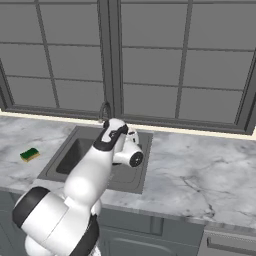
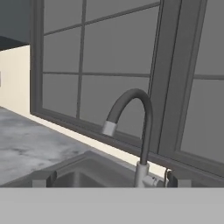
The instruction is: Soak the sponge with water for a few seconds and then drop it inside the sink.
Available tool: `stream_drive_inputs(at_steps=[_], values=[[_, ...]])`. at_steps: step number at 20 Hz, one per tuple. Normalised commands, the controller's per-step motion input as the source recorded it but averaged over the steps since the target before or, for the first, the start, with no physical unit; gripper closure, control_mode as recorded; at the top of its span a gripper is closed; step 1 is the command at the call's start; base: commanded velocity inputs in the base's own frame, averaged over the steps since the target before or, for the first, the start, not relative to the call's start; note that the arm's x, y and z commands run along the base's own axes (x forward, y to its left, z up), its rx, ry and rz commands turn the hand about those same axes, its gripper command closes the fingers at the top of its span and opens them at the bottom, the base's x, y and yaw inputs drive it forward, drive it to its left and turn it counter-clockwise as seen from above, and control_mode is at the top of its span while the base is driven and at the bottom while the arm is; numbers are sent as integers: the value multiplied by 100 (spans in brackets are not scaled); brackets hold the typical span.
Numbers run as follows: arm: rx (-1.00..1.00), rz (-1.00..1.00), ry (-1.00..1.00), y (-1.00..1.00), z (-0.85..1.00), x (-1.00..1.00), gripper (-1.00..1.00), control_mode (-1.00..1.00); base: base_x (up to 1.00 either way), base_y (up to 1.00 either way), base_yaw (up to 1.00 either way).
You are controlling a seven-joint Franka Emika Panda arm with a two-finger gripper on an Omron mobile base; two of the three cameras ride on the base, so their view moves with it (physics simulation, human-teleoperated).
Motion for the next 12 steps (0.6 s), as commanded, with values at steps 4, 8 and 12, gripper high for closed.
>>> stream_drive_inputs(at_steps=[4, 8, 12], values=[[0, 0, 0, 8, 0, 10, -100, -100, 0, 0, 0], [0, 0, -1, 6, 0, 16, -100, -100, 0, 0, 0], [0, 0, 0, 1, 0, 18, -100, -100, 0, 0, 0]])
